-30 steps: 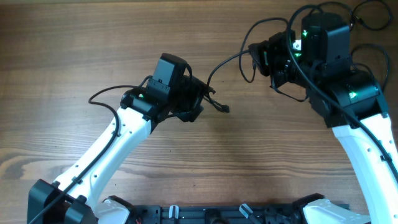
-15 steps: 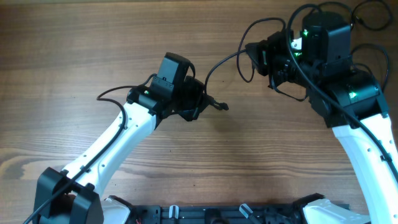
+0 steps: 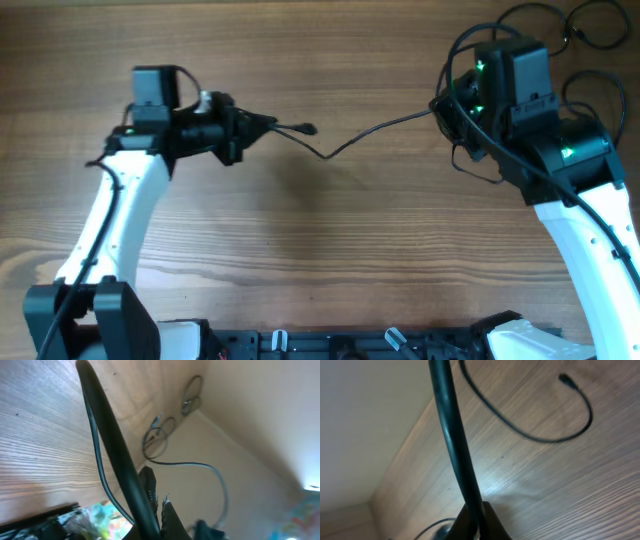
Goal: Untangle cables
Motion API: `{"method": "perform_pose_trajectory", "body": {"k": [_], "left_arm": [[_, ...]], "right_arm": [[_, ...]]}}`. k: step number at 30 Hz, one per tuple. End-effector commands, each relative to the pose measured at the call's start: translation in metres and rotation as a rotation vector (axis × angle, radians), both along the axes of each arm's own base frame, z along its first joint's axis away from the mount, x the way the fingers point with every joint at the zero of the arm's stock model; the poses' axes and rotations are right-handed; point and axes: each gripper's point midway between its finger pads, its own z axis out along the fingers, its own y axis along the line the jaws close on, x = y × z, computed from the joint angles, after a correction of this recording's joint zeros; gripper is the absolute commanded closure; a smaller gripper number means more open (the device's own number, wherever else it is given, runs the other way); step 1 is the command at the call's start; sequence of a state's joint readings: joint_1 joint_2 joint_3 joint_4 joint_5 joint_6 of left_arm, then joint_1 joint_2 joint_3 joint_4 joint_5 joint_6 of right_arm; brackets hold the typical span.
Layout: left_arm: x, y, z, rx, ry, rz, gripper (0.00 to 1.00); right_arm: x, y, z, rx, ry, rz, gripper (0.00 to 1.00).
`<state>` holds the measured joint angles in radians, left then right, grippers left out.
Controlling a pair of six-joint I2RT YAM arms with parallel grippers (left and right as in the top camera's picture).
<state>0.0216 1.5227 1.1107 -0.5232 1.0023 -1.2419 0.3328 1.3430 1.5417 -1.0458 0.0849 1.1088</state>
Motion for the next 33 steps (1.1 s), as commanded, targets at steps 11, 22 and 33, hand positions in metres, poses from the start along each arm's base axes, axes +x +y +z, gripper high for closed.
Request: {"method": "perform_pose_trajectory", "body": {"k": [11,22,33], "left_arm": [[0.001,0.029,0.011,-0.058,-0.068,-0.001,0.0],[0.001,0.03,0.01,-0.016,-0.156,-0.04,0.0],[0.002,0.03,0.009,-0.009,-0.155,-0.036,0.0]], "right_arm": [[0.001,-0.024,0.003,-0.289,-0.026,0.12,0.95],[-0.034,-0.134,0.094,-0.682,-0.077,-0.273,0.95],[-0.119,-0.282,0.054,-0.593,0.305,-0.767,0.96]]}}
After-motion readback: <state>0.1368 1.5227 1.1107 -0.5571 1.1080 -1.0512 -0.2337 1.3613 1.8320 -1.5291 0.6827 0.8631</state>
